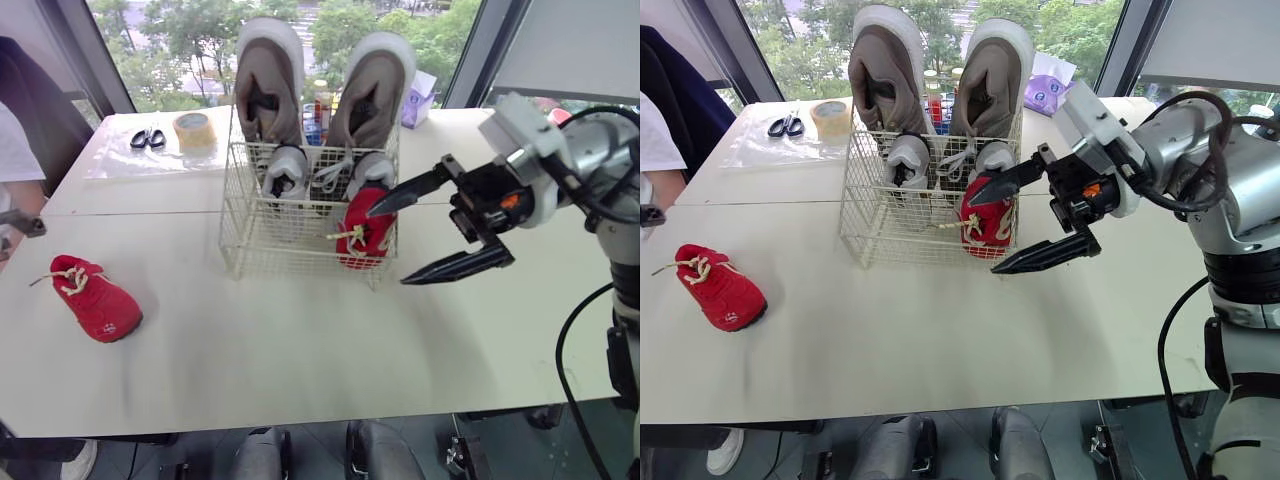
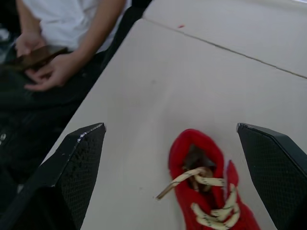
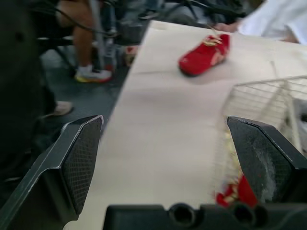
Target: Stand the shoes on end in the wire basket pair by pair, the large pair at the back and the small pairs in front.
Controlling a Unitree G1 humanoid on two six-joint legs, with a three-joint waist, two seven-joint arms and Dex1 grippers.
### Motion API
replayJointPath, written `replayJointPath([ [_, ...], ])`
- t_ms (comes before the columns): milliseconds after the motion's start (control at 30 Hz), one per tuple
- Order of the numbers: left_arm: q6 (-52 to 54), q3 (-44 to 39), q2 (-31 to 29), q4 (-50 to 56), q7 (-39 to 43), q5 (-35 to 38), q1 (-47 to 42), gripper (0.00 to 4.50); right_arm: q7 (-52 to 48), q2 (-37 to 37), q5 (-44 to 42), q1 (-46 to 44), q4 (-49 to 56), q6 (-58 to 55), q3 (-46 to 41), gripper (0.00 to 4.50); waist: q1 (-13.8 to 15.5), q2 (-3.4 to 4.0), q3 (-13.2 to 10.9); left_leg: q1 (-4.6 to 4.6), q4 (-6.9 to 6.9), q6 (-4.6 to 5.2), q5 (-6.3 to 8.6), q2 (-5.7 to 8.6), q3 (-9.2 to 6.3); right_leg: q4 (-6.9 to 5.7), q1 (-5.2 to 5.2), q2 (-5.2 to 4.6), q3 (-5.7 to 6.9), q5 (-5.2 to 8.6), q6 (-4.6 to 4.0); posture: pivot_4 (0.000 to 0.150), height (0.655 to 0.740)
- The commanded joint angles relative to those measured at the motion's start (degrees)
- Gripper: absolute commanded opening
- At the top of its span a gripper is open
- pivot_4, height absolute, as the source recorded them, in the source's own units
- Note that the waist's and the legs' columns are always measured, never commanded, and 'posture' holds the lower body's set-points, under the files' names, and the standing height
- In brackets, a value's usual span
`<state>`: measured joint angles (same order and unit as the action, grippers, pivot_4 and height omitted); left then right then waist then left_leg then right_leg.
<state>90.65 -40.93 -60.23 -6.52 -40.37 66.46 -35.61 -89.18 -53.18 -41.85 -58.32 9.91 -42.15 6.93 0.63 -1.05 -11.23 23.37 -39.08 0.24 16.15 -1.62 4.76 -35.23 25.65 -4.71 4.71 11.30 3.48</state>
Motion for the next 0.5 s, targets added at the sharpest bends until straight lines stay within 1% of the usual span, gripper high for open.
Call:
replayJointPath([
  [33, 1.8, -6.1, 4.6, 0.3, -1.7, -2.7, 1.7, 4.50, -0.3, 0.6, 0.8, 0.6, 1.4, 1.7, -0.7, 4.48, 0.1, -0.05, 0.0, -0.01, 0.00, -0.04, -0.01, 0.00, 0.00, 0.00, 0.00, 0.00, 0.00, -0.01, -0.01, 0.150, 0.7400],
  [133, 1.8, -7.6, 7.4, -1.4, -0.1, -5.2, 1.2, 4.50, 0.3, 0.4, 1.7, 2.1, 2.8, 2.0, -0.4, 4.48, 0.1, -0.31, 0.0, 0.03, 0.00, -0.17, -0.05, -0.02, -0.07, -0.01, 0.02, -0.07, 0.05, -0.03, -0.07, 0.150, 0.7400],
  [300, 1.8, -7.3, 9.8, -5.2, 4.0, -11.2, -0.3, 4.50, 2.1, -0.5, 1.3, 4.1, 5.7, 0.7, -1.2, 4.48, 0.1, -0.32, 0.0, 0.04, 0.01, -0.27, -0.01, -0.01, -0.01, -0.04, 0.08, -0.20, 0.06, -0.07, -0.13, 0.150, 0.7400],
  [433, 1.8, -6.2, 10.9, -7.5, 7.5, -15.4, 0.6, 4.50, 4.3, -0.8, 0.2, 5.1, 7.3, -1.1, -2.8, 4.48, 0.1, -0.31, 0.0, 0.04, 0.01, -0.26, -0.02, 0.01, -0.01, -0.06, 0.11, -0.26, 0.07, -0.07, -0.13, 0.150, 0.7400],
  [500, 1.8, -5.5, 11.3, -8.9, 9.6, -18.2, 0.6, 3.93, 5.4, -0.9, -0.1, 5.5, 8.0, -1.8, -3.5, 4.50, 0.1, -0.32, 0.0, 0.04, 0.01, -0.27, -0.01, 0.01, -0.01, -0.07, 0.12, -0.29, 0.07, -0.08, -0.14, 0.150, 0.7400],
])
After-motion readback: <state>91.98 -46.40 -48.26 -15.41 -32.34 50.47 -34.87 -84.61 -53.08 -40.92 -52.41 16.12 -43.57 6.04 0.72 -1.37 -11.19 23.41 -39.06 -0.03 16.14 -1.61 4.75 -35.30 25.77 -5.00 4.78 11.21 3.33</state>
